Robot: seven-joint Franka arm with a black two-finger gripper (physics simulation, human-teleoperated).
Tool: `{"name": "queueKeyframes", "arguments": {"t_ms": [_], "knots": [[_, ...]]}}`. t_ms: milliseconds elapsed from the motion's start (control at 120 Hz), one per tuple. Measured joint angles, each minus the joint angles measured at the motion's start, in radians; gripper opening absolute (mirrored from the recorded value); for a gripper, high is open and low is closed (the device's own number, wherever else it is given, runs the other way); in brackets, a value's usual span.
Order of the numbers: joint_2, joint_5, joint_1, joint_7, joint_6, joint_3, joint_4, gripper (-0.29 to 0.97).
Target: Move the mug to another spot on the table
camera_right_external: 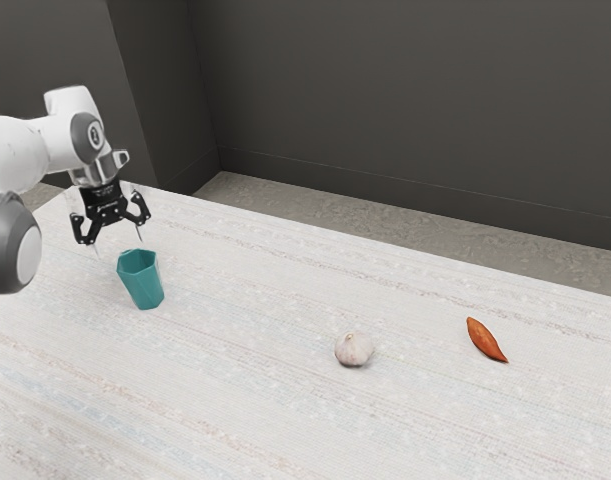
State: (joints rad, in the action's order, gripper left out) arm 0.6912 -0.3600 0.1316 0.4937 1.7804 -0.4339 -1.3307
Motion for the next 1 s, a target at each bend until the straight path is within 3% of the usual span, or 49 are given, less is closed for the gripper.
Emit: {"name": "queueKeyframes", "arguments": {"t_ms": [625,1000], "knots": [[0.053,-0.063,-0.01,0.03,0.106,0.001,-0.046,0.67],[0.052,-0.088,-0.017,0.034,0.111,0.005,-0.046,0.49]]}}
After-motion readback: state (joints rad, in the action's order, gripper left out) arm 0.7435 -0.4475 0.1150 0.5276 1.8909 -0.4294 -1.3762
